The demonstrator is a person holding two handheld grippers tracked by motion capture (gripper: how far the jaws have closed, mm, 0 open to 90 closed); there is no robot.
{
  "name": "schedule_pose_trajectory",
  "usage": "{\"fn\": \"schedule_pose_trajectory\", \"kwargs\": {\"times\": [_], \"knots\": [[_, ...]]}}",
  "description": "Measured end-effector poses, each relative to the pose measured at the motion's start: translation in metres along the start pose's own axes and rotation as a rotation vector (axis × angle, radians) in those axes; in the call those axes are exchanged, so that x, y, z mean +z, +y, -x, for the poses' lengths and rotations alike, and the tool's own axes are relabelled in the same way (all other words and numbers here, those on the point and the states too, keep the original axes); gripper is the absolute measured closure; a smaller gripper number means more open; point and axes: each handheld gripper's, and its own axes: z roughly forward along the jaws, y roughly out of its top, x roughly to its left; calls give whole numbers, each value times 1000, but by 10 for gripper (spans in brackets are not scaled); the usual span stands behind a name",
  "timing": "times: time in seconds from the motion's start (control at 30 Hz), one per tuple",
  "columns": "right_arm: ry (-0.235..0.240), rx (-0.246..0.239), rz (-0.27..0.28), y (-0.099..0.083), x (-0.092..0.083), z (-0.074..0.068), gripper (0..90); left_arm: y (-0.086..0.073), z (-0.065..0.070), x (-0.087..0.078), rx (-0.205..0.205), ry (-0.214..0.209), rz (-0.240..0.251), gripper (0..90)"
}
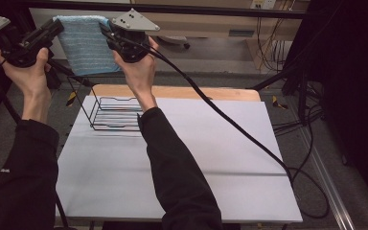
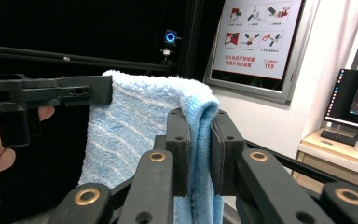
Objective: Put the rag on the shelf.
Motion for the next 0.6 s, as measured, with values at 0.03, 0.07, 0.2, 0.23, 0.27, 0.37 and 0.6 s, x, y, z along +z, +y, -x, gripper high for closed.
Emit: {"fn": "schedule_pose_trajectory", "kwargs": {"times": [0.03,0.07,0.2,0.23,0.27,0.37,0.6], "knots": [[-3,3,0,-1,2,1,804,0,-1,2,4,4,-3,826],[-3,1,-1,-2,4,3,804,-1,-1,4,4,5,-3,826],[-7,-8,1,-4,8,9,804,-3,-4,11,13,8,-1,826],[-6,-17,2,-4,9,9,804,-2,-5,12,13,10,-1,826],[-8,-35,2,-4,11,10,804,-2,-6,13,10,13,-2,826],[-5,-59,9,0,15,9,804,2,-10,16,3,21,6,826],[1,-21,7,-2,22,12,804,3,-14,18,33,27,-4,825]]}}
